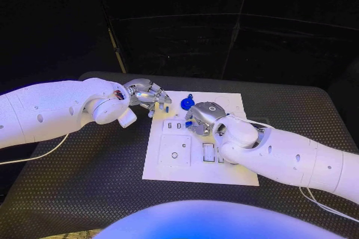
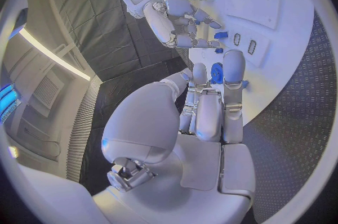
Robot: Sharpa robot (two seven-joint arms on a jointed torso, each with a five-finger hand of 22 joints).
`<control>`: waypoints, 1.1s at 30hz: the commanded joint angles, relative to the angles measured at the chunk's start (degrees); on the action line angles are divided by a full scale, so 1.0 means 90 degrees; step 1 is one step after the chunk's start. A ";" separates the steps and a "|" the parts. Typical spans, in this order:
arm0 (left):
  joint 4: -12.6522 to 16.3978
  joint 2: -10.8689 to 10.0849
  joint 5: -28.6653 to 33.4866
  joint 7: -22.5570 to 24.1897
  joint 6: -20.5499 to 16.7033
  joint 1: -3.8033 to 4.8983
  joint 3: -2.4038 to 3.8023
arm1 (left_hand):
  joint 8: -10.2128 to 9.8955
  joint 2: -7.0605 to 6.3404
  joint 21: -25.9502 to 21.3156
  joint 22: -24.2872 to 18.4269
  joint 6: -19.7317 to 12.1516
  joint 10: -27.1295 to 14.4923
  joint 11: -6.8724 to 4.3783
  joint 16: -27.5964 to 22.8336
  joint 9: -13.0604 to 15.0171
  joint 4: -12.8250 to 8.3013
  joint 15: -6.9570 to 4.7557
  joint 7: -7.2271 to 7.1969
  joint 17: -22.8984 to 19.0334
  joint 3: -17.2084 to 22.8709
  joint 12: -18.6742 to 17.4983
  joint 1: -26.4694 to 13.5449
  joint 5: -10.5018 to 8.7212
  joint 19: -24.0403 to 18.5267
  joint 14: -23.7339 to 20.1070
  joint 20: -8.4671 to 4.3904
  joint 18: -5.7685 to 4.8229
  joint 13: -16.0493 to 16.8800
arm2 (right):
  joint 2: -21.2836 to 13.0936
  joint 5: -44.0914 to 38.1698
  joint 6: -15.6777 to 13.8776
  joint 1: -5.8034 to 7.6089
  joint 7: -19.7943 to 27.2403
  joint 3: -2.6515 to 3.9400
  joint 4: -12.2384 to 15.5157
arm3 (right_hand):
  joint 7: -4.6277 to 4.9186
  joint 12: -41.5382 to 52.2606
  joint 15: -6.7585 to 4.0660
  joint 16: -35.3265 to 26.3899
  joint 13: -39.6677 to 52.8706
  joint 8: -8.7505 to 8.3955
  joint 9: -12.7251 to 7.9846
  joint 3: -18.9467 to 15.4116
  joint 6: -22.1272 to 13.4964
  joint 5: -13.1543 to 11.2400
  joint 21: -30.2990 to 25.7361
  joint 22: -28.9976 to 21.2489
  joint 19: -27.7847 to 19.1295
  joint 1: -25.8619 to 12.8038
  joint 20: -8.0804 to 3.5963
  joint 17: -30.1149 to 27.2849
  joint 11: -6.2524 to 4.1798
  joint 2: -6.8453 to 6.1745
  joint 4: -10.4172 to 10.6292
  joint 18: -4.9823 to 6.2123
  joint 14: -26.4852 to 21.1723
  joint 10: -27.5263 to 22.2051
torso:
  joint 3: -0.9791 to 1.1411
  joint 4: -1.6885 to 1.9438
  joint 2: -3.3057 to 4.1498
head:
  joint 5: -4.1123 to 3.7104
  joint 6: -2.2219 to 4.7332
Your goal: Assemble the parts on the task board
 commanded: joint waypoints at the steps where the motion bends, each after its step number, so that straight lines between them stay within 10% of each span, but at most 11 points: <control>1: 0.0001 0.0010 0.0031 0.0010 0.0055 0.0006 0.0003 | 0.0028 -0.0035 -0.0022 0.0008 -0.0040 -0.0024 0.0039 -0.0006 -0.0006 0.0007 0.0062 0.0006 0.0005 0.0027 0.0005 -0.0008 0.0017 0.0040 0.0002 0.0008 0.0076 -0.0006 | 0.0027 -0.0077 0.0223 0.0017 -0.0023 0.0005 -0.0041 | -0.0027 -0.0001 0.0040 0.0001 0.0113 0.0036 0.0012 0.0043 0.0070 -0.0036 0.0003 0.0002 -0.0036 -0.0035 0.0012 0.1065 0.0017 0.0050 -0.0008 0.0005 0.0547 -0.0007 | 0.0001 -0.0006 -0.0003 | 0.0005 -0.0004; 33: -0.0007 0.0038 0.0031 -0.0004 0.0071 0.0006 0.0002 | 0.0028 -0.0035 -0.0022 0.0008 -0.0040 -0.0024 0.0039 -0.0006 -0.0006 0.0007 0.0062 0.0006 0.0005 0.0027 0.0005 -0.0008 0.0017 0.0040 0.0002 0.0008 0.0076 -0.0006 | 0.0163 0.0072 0.0113 0.0023 0.0120 0.0004 -0.0235 | -0.0467 0.0157 -0.0247 0.0028 0.0273 0.0545 0.0228 0.0166 0.1104 0.0043 0.0114 0.0216 0.0109 -0.0111 -0.0224 0.1124 -0.0345 0.0453 -0.0028 -0.0027 0.0563 0.0151 | 0.0005 -0.0008 -0.0005 | 0.0001 0.0000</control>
